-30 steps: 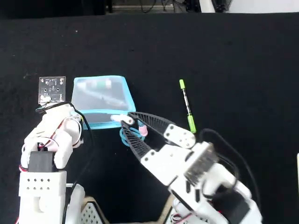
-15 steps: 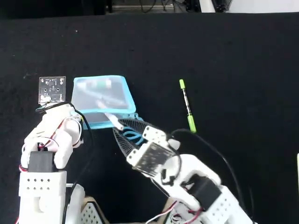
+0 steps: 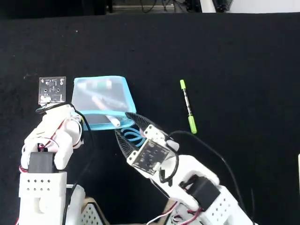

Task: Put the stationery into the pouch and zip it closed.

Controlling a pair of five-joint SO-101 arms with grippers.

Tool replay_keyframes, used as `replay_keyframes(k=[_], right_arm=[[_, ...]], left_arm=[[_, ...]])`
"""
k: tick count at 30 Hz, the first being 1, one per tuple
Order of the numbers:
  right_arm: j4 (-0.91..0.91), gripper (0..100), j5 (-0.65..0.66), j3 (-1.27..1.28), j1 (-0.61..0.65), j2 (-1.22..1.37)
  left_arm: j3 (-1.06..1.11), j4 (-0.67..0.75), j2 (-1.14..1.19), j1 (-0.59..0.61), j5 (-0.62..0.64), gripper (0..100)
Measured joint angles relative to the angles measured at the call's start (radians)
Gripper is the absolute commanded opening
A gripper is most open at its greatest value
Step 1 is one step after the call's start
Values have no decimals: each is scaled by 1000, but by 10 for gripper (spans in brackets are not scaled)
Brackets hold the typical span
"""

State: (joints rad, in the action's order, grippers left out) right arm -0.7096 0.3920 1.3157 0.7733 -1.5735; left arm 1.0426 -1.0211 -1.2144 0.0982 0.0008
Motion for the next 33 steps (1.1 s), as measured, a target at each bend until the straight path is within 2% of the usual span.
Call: replay_keyframes(k=[4, 6, 9, 13, 16, 21, 24, 28, 33], right_arm=[[-146, 145, -6, -176, -2, 0], [-242, 145, -5, -285, -46, -2], [-361, 145, -11, -411, -187, -15], [-382, 145, -12, -431, -422, -15], [-385, 145, -11, -431, -499, 51], [-391, 145, -21, -431, -540, 293], [-391, 148, -71, -476, -578, 502], [-391, 146, -190, -623, -660, 779], [-391, 145, -233, -818, -715, 1126]], left_arm=[[0, 0, 0, 0, 0, 30], [0, 0, 0, 0, 0, 30], [0, 0, 0, 0, 0, 30], [0, 0, 0, 0, 0, 30], [0, 0, 0, 0, 0, 30], [0, 0, 0, 0, 0, 30], [0, 0, 0, 0, 0, 30], [0, 0, 0, 0, 0, 30], [0, 0, 0, 0, 0, 30]])
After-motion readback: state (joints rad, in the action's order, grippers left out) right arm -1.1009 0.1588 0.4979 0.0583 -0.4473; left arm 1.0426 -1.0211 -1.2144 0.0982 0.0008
